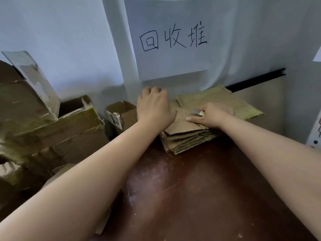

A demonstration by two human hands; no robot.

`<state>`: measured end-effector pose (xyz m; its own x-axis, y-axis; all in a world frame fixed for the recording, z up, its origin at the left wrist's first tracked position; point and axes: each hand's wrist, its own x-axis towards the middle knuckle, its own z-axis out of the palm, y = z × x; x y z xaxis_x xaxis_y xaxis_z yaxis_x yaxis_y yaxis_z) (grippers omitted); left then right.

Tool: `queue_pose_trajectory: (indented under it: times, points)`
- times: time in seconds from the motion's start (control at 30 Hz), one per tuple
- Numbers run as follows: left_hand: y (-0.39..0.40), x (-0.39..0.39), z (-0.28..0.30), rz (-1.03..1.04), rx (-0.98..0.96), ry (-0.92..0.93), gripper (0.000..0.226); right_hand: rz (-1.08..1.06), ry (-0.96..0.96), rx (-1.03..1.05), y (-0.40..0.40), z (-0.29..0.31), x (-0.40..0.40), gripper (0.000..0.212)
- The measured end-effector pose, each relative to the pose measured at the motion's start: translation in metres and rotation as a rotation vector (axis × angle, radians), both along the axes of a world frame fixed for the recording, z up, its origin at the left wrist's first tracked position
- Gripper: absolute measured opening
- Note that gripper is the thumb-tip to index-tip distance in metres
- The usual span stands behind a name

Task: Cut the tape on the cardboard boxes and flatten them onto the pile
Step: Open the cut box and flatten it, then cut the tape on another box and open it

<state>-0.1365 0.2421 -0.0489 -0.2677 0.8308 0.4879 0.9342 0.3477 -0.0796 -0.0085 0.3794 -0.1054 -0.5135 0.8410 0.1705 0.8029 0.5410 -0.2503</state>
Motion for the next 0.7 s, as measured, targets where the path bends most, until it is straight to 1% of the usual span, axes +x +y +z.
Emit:
queue_pose_trajectory:
  times: [0.03, 0.07, 0.13, 0.17, 0.2, 0.3, 0.4, 0.47, 0.53, 0.63, 0.7]
  points:
    - [0.003, 0.002, -0.004, -0.034, -0.096, 0.051, 0.054, -0.006, -0.006, 0.005, 0.001, 0.000, 0.000, 0.080]
    - [0.007, 0.003, -0.010, -0.045, -0.224, 0.059, 0.051, -0.008, -0.007, 0.000, 0.002, -0.002, -0.001, 0.081]
    - [0.012, 0.004, -0.029, -0.025, -0.474, 0.023, 0.052, -0.009, 0.003, 0.017, 0.002, -0.003, -0.001, 0.080]
    - [0.012, 0.004, -0.040, -0.012, -0.551, 0.000, 0.054, -0.011, -0.005, 0.040, 0.001, -0.005, 0.000, 0.079]
    - [0.012, 0.003, -0.051, -0.003, -0.577, -0.017, 0.057, -0.007, -0.021, 0.070, 0.000, -0.007, -0.001, 0.077]
    - [0.011, -0.001, -0.070, 0.015, -0.535, -0.059, 0.061, 0.029, -0.063, 0.124, -0.004, -0.013, -0.006, 0.069]
    - [0.005, -0.006, -0.071, 0.038, -0.519, -0.125, 0.062, 0.057, -0.074, 0.103, -0.010, -0.015, -0.014, 0.068]
    - [0.000, -0.007, -0.068, 0.021, -0.500, -0.161, 0.061, 0.046, -0.059, 0.027, -0.012, -0.011, -0.012, 0.072]
    - [-0.005, -0.005, -0.063, -0.017, -0.447, -0.176, 0.059, 0.084, 0.019, -0.043, -0.014, 0.000, -0.007, 0.075]
    - [-0.015, -0.002, -0.049, -0.090, -0.285, -0.183, 0.056, 0.135, 0.153, 0.056, -0.021, 0.021, -0.005, 0.052]
    - [-0.026, 0.000, -0.039, -0.112, -0.214, -0.183, 0.053, 0.136, 0.178, 0.140, -0.030, 0.034, -0.004, 0.048]
